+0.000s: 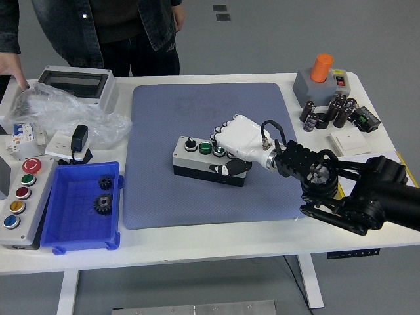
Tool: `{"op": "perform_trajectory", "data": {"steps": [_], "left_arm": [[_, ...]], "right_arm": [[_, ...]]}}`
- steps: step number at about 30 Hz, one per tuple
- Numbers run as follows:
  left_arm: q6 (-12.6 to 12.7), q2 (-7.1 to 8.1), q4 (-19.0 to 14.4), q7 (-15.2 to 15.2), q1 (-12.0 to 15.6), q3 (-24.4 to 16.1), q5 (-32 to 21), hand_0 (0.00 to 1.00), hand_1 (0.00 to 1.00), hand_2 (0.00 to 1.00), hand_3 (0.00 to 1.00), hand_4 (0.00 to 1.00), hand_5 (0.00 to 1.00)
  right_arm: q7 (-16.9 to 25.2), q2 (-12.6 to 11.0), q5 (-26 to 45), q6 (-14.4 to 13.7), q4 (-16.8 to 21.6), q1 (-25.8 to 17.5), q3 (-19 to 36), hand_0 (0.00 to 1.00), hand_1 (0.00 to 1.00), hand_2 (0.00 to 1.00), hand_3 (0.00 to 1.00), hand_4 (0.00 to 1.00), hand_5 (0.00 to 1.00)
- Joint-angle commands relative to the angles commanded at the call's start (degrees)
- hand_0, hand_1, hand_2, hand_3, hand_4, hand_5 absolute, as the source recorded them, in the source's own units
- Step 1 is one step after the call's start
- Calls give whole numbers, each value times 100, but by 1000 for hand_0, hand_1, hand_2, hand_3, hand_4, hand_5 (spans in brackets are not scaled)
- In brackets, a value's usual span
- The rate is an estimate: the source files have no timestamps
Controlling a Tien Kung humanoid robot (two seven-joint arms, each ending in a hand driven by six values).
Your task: Pick up the button,place it on the desk,press the button,press the button
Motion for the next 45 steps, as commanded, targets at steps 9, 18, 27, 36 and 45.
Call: {"op": "perform_trajectory", "data": {"steps": [9, 18, 27, 36, 45], "left_arm": [[-20, -9, -1, -17, 25, 31, -21, 576, 629, 588, 606, 533, 262], [-27, -20, 0, -41, 43, 50, -33, 576, 628, 588, 605, 530, 260], [-51, -22, 4, -57, 53, 65, -61, 574, 627, 589, 604, 529, 259], [-97, -22, 8, -62, 52, 105, -96, 573, 624, 590, 604, 524, 252], [-122, -19, 7, -77, 31, 120, -103, 572, 625, 589, 604, 523, 251]], "right_arm": [[-310, -111, 139, 10, 264, -17, -222, 211, 558, 802, 715, 677, 25], [-741, -175, 380, -7, 322, -81, -392, 190, 517, 998, 998, 947, 259], [-857, -301, 384, -146, 531, -102, -261, 180, 486, 998, 998, 998, 409], [-861, -587, 511, -313, 1038, -39, -84, 147, 415, 998, 998, 998, 506], [-1056, -453, 540, -114, 753, -85, -190, 140, 399, 998, 998, 998, 554]]}}
